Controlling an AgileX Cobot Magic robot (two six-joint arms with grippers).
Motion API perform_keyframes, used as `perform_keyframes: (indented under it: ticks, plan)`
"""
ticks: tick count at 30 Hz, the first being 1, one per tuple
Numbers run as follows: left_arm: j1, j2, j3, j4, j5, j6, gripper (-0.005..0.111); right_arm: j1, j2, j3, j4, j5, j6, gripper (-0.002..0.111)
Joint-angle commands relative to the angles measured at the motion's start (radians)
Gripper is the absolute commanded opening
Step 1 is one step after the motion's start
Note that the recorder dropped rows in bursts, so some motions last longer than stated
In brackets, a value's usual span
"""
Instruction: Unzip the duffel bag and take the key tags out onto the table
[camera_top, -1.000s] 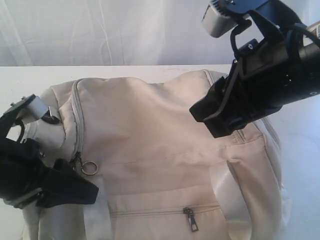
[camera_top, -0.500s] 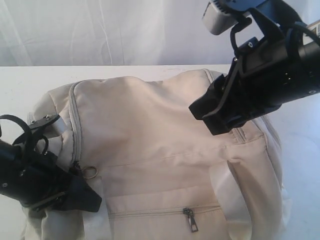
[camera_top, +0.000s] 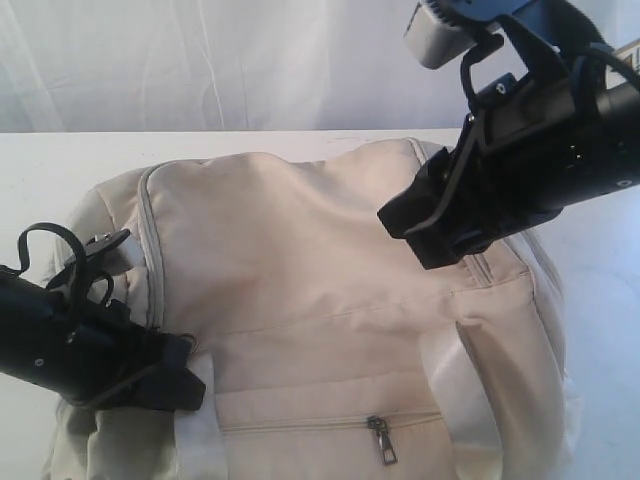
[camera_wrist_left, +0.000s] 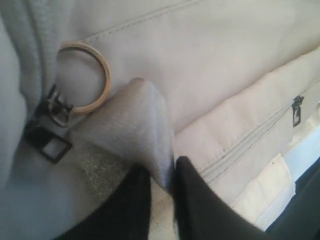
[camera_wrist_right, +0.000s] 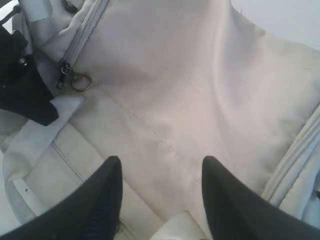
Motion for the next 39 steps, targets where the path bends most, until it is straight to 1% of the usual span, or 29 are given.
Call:
perform_keyframes:
  ticks: [1, 6, 9, 14, 16, 21, 27, 34, 39]
  plan:
    - [-0.004, -0.011, -0.017, -0.025, 0.047, 0.026, 0.0, 0.001, -0.008, -0.007, -0.003, -0.012, 0.008, 0.046]
    - [-0.004, -0.107, -0.056, -0.024, 0.177, 0.056, 0.0, 0.001, -0.008, -0.007, -0.005, -0.024, 0.008, 0.046]
    - [-0.004, -0.184, -0.056, -0.024, 0.21, 0.047, 0.0, 0.001, -0.006, -0.007, -0.007, -0.038, 0.004, 0.046]
    - [-0.004, -0.312, -0.061, -0.026, 0.229, 0.048, 0.0, 0.003, 0.027, -0.007, 0.015, -0.102, -0.05, 0.046]
    - [-0.004, -0.344, -0.061, -0.026, 0.231, 0.048, 0.0, 0.005, 0.047, -0.007, 0.061, -0.12, -0.115, 0.046]
    - [-0.004, -0.382, -0.061, -0.018, 0.247, 0.05, 0.0, 0.005, 0.115, -0.007, 0.25, -0.124, -0.354, 0.047]
    - [-0.004, -0.382, -0.061, -0.016, 0.293, 0.052, 0.0, 0.012, 0.201, -0.007, 0.424, -0.129, -0.603, 0.053]
    - [-0.004, -0.397, -0.061, -0.007, 0.315, 0.077, 0.0, 0.077, 0.307, -0.03, 0.429, -0.149, -0.71, 0.059]
    - [-0.004, -0.397, -0.061, 0.031, 0.333, 0.077, 0.0, 0.128, 0.371, -0.035, 0.431, -0.186, -0.887, 0.06]
